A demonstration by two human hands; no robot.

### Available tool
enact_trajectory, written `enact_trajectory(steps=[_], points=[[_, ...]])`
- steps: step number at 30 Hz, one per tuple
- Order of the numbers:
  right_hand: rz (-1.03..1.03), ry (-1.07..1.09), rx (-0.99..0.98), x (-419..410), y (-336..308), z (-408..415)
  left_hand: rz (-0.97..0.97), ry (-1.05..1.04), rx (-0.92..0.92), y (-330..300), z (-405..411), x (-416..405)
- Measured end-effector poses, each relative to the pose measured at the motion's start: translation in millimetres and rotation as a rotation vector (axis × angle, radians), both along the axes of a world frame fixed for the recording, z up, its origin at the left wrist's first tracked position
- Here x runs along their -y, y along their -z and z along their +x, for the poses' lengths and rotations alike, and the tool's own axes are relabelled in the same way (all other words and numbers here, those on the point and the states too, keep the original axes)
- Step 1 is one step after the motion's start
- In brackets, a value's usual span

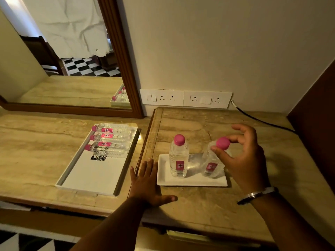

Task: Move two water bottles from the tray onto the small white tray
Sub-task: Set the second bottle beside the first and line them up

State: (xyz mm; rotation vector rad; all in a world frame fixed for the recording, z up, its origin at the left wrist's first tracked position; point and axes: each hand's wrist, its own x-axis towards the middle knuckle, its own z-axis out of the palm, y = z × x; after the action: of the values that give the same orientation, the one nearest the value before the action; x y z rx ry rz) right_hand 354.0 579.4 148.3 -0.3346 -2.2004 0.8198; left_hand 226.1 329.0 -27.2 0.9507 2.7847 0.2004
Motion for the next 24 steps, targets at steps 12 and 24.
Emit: enact_trajectory(steps=[12,24], points=[[-0.148,-0.072,0.082,1.9,39.9,-12.4,0.268,-0.021,-0.053,-7.6,4.5,1.9],[-0.261,-0.142,0.391,1.2,140.2,-6.3,0.404,-0.021,-0.04,-23.1,-1.4,-66.0]])
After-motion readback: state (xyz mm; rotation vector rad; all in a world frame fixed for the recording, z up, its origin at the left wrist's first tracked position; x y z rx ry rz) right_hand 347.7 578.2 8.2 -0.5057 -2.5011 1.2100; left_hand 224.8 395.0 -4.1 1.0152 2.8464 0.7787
